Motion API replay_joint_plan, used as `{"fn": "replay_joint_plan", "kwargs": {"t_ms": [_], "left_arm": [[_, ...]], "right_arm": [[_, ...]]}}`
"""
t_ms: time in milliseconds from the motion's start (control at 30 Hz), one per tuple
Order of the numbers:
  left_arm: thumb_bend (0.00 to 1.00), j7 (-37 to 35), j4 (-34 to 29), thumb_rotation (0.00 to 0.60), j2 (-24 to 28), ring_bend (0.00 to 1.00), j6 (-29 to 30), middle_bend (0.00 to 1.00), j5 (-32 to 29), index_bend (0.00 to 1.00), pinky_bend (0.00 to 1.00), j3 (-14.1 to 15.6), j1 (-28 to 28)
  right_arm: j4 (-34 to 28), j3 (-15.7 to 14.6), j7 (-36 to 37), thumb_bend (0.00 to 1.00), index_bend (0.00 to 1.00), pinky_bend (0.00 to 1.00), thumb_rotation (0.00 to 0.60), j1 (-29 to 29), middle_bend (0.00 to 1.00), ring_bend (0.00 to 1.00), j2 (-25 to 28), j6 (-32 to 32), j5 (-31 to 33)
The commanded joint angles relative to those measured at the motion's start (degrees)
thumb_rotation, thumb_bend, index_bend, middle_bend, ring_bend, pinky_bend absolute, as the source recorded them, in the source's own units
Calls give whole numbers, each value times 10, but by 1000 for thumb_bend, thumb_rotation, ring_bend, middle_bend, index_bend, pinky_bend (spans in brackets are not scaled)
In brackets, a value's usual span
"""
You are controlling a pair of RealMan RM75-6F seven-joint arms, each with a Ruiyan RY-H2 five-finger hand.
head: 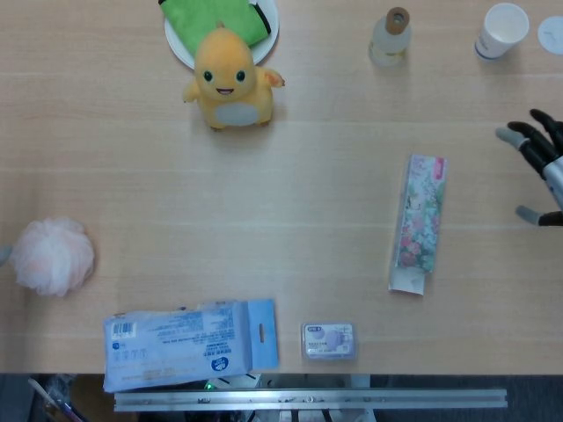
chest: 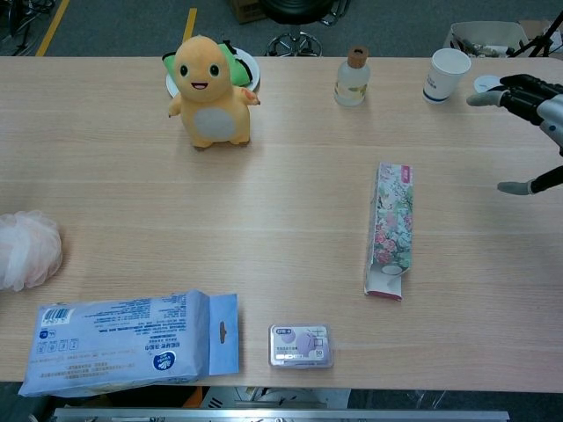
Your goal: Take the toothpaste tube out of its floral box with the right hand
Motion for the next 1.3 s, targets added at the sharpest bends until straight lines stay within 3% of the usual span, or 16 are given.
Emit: {"fn": "replay_joint_plan", "kwargs": {"t_ms": [33, 367, 767, 1300], "left_arm": [[0, -1, 1, 600, -1, 0, -1, 0, -1, 3, 192, 0, 0], [0, -9, 12, 600, -6, 0, -5, 0, -10, 3, 192, 0, 4], [0, -20, 21, 600, -11, 0, -6, 0, -15, 3, 192, 1, 9], [0, -44, 37, 600, -14, 0, -8, 0, -20, 3, 194, 1, 15]], "right_arm": [[36, -16, 23, 0, 157, 191, 600, 22, 181, 50, -25, -18, -21], [170, -46, 94, 0, 159, 192, 600, 82, 189, 54, -99, -9, -88], [312, -85, 122, 0, 256, 201, 600, 145, 250, 101, -171, 20, -151], [417, -131, 160, 0, 292, 250, 600, 174, 276, 123, -241, 18, -160]]}}
